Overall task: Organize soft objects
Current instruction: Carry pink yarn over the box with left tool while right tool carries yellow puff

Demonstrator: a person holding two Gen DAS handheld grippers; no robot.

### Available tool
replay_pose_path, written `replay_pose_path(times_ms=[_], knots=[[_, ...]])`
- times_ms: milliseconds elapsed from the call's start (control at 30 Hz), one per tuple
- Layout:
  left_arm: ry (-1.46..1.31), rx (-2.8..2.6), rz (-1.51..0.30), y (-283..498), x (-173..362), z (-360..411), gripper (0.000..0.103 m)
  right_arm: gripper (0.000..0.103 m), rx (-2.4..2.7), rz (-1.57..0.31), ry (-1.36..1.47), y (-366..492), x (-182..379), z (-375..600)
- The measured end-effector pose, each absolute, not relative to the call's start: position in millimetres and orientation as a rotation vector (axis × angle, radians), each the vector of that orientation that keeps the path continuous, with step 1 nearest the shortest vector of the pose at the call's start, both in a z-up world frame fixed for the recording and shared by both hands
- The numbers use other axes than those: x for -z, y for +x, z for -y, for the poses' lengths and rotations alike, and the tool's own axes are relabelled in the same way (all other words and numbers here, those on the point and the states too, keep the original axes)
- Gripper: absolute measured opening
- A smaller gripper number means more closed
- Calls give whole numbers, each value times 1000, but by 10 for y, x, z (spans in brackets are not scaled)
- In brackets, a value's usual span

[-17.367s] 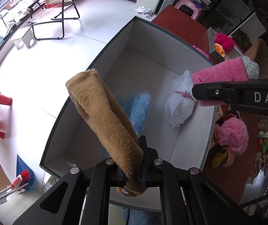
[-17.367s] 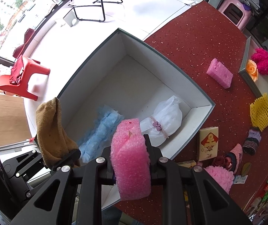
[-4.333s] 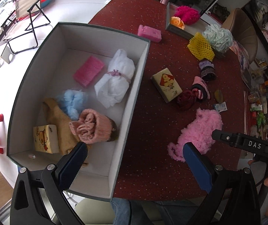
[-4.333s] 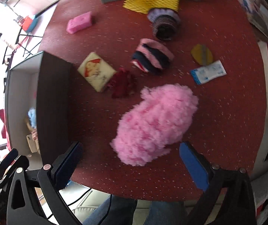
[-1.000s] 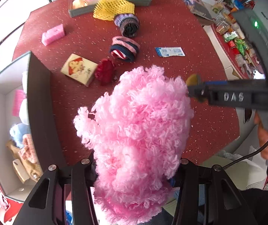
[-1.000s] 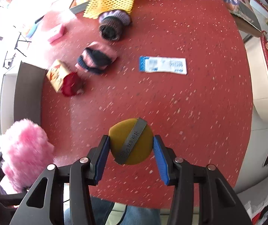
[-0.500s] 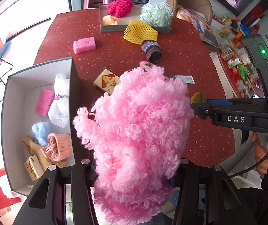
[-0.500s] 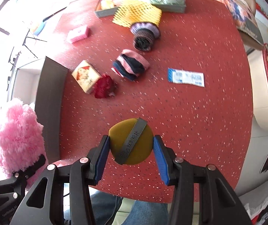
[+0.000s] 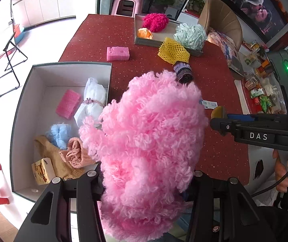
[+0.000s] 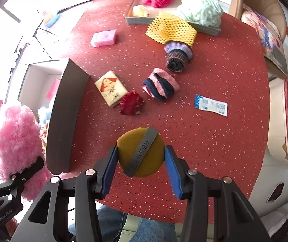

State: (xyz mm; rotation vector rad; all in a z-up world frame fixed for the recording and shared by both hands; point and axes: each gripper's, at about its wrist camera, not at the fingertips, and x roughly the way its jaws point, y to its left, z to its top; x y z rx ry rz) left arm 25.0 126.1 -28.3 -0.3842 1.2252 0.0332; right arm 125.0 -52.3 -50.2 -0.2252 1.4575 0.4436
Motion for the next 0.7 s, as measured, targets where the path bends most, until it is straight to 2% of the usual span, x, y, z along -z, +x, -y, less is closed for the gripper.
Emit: replay_pose_path(times_ms=[700], knots=[[-560,-337,-1137,-208,290,-2154,51,51,-684,-1379,-389,1077,307,-572]])
